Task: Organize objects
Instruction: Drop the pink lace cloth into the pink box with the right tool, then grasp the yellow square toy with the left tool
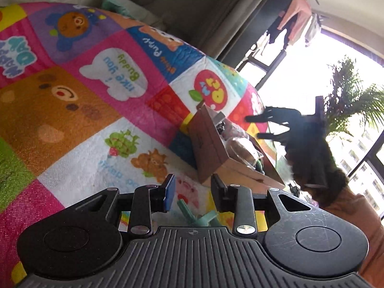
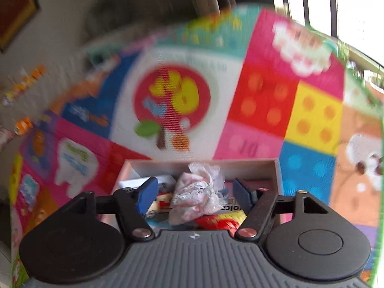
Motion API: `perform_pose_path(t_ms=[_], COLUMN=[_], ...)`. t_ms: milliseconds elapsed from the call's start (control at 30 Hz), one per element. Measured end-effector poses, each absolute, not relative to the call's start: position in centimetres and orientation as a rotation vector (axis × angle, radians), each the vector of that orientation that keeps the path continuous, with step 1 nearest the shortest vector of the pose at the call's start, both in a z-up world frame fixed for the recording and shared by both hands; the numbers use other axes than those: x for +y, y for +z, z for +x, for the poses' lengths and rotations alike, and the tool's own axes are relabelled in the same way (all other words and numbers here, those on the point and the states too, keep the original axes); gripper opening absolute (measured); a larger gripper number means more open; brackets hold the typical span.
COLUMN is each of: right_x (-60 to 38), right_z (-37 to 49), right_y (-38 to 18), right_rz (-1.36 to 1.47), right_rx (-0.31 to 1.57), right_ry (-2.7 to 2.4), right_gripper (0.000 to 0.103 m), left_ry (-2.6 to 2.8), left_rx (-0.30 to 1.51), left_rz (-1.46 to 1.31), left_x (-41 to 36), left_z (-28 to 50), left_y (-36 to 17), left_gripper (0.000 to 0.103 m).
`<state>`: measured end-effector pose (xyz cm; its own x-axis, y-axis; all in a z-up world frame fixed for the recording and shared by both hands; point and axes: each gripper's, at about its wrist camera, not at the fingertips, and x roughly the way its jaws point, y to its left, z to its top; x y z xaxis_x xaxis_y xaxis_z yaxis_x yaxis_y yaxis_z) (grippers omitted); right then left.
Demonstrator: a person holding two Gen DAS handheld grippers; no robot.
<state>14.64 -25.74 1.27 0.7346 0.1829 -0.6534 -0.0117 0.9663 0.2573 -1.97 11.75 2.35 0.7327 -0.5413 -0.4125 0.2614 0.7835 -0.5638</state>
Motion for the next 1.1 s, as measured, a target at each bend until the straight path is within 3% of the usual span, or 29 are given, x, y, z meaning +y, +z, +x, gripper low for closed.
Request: perform_pose_path(t_ms=[67,267,467,733,1100], right_x=[-26.4,-27.3,-27.0,-24.7,-23.6], right_z=[11.5,1.7,-5.0,-4.6,-4.7], right_y=[2.6,2.8,-2.2,-6.9,-8.1], right_rz=[0.246,0.190,0.162,0.093,0.017], right_rx=[0.665,0.526,0.597,0.783,0.753], right_ry=[0.124,0.156,0.129,0.088,0.034], right_gripper=[0.082,0.093,0.099,0.103,0.103], left_ry=[-0.470,-0.529,-0.599,-0.606,-0.508], left_rx=[0.610,0.645,0.694,0.721,0.770], left_rz=[-0.486,-0.407,-0.272,-0.116,-0.019], left_x=[11.1,8.5,5.9,3.3,2.9], left_z=[-2.0,-2.6,-4.5,-6.7,-7.0], left_y=[2.3,2.6,3.2,3.9,2.9], left_gripper=[0.035,0.035,0.035,0.035,0.035])
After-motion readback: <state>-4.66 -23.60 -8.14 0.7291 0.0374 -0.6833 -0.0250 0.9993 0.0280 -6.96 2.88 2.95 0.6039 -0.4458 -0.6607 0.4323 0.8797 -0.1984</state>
